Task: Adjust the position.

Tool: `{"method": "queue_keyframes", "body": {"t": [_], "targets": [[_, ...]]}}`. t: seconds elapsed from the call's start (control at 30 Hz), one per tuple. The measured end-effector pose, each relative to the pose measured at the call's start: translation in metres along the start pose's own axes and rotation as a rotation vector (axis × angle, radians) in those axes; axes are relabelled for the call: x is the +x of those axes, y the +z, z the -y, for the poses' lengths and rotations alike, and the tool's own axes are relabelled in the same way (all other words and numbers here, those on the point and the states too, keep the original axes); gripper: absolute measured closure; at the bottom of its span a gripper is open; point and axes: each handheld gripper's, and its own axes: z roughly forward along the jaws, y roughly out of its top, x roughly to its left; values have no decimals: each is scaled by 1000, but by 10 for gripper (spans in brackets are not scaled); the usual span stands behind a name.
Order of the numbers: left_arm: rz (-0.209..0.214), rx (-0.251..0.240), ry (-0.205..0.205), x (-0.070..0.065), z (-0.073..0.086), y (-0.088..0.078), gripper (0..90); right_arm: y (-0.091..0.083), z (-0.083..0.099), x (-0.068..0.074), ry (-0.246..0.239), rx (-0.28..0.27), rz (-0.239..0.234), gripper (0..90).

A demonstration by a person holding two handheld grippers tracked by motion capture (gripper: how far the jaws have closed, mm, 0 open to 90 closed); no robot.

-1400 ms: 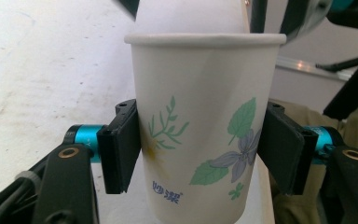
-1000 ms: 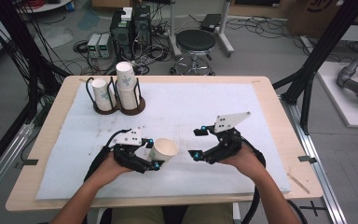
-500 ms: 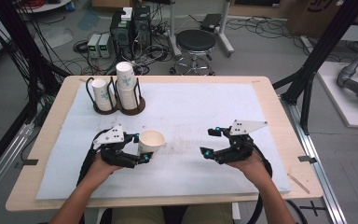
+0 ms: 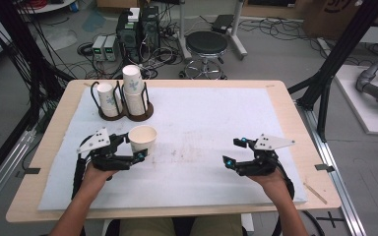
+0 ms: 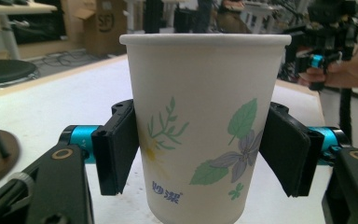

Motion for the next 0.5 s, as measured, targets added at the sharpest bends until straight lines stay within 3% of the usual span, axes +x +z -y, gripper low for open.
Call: {"method": "queue_keyframes", "body": {"t": [0.23, 0.5], "targets": [[-40, -34, 2, 6, 2, -11, 313, -8, 7, -4, -2, -4, 53, 220], [-66, -38, 19, 9, 7, -16, 311, -10, 12, -6, 12, -5, 72, 220]]}}
